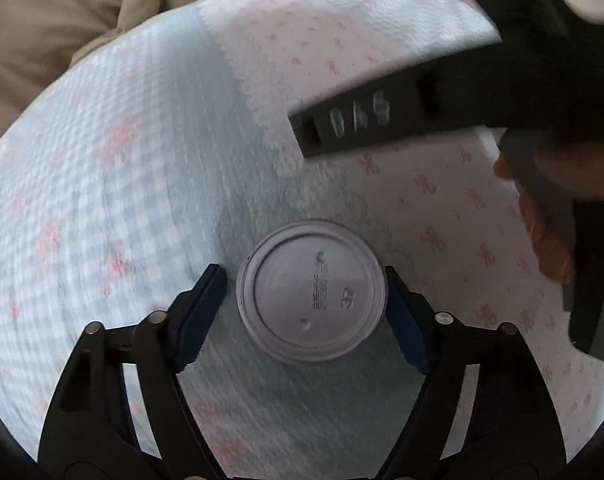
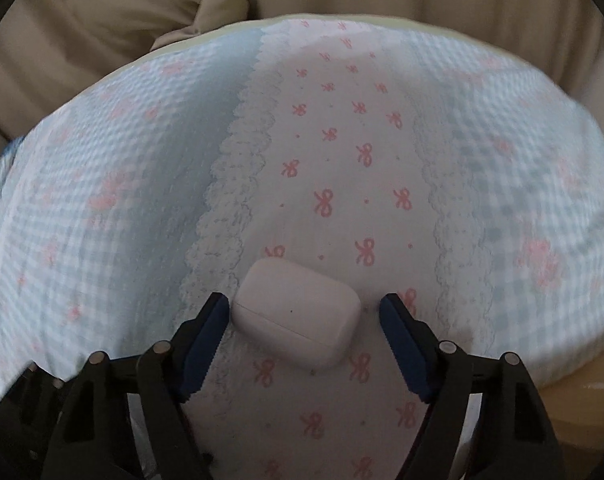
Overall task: Organize rigid objects
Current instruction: 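Grasp the small silver tin with the left tool while the right tool grasps the white earbud case, then carry the silver tin and earbud case into the box and release both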
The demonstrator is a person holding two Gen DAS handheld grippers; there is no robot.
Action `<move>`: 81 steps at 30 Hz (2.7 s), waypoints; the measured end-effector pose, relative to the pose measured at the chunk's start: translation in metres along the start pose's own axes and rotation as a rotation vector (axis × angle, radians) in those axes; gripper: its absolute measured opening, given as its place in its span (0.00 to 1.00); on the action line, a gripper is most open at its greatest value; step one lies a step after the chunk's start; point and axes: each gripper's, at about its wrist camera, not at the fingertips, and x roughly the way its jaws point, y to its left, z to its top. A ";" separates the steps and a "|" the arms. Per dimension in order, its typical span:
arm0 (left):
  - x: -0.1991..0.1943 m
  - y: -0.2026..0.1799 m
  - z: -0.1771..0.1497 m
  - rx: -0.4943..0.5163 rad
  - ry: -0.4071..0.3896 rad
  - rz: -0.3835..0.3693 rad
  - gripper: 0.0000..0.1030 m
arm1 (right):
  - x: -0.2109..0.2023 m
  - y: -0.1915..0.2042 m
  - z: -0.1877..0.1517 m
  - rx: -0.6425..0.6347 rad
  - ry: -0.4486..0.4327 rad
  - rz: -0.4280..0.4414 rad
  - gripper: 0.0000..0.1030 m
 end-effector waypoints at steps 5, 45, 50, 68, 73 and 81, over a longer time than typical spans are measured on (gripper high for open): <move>-0.004 0.000 0.002 -0.005 -0.013 -0.003 0.49 | -0.002 0.007 -0.006 -0.070 -0.038 -0.015 0.57; -0.260 0.035 0.021 -0.157 -0.135 -0.014 0.49 | -0.287 0.033 -0.028 0.119 -0.153 0.037 0.57; -0.291 0.004 0.022 -0.140 -0.143 -0.048 0.49 | -0.329 0.010 -0.047 0.162 -0.167 0.020 0.57; -0.270 -0.177 0.063 -0.118 -0.084 -0.100 0.49 | -0.361 -0.186 -0.119 0.274 -0.076 -0.026 0.57; -0.229 -0.222 0.087 -0.118 -0.041 -0.110 0.49 | -0.339 -0.239 -0.115 0.262 -0.035 -0.021 0.57; -0.158 -0.278 0.133 -0.066 0.025 -0.117 0.49 | -0.291 -0.307 -0.088 0.218 0.026 0.010 0.57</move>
